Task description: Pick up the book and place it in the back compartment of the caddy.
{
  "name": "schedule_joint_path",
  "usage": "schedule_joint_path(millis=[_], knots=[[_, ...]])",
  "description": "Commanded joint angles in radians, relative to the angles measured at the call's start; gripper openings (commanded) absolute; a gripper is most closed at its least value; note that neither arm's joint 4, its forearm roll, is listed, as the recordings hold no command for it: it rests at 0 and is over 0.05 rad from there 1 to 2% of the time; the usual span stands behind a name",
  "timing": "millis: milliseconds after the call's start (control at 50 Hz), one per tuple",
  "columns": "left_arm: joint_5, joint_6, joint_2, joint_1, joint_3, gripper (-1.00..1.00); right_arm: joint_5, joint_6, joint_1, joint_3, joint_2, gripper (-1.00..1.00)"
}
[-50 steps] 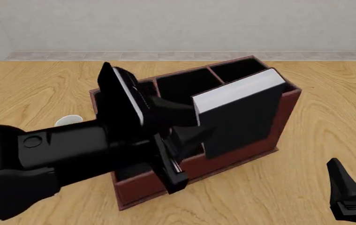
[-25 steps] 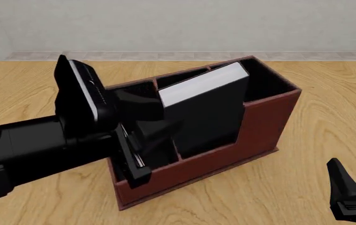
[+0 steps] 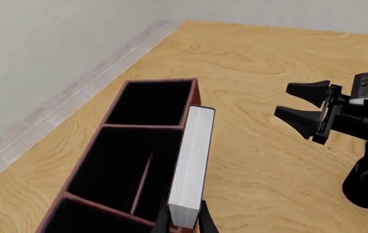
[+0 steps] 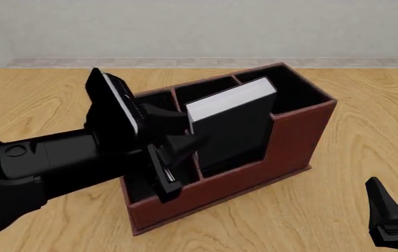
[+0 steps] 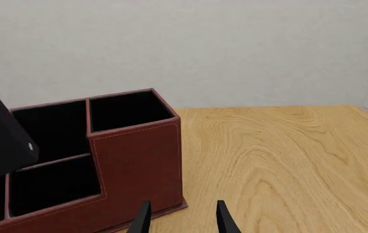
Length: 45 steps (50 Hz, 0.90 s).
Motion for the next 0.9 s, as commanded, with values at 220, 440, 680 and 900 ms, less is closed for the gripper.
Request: schedule_joint_path(millis=[220, 440, 680, 900], knots=[[-0.107, 0.022, 0.084, 0.021, 0.02, -1.0, 0.0, 0.0, 0.0, 0.0, 0.0, 1.0], [-0.121, 0.038, 0.106, 0.033, 0.013, -1.0, 0.0, 0.0, 0.0, 0.0, 0.0, 1.0], [-0.185, 0.024, 0.148, 0.044, 0.029, -1.0, 0.0, 0.0, 0.0, 0.0, 0.0, 1.0], [-0.206, 0.035, 0.183, 0.073, 0.019, -1.0, 0.0, 0.0, 0.0, 0.0, 0.0, 1.0]])
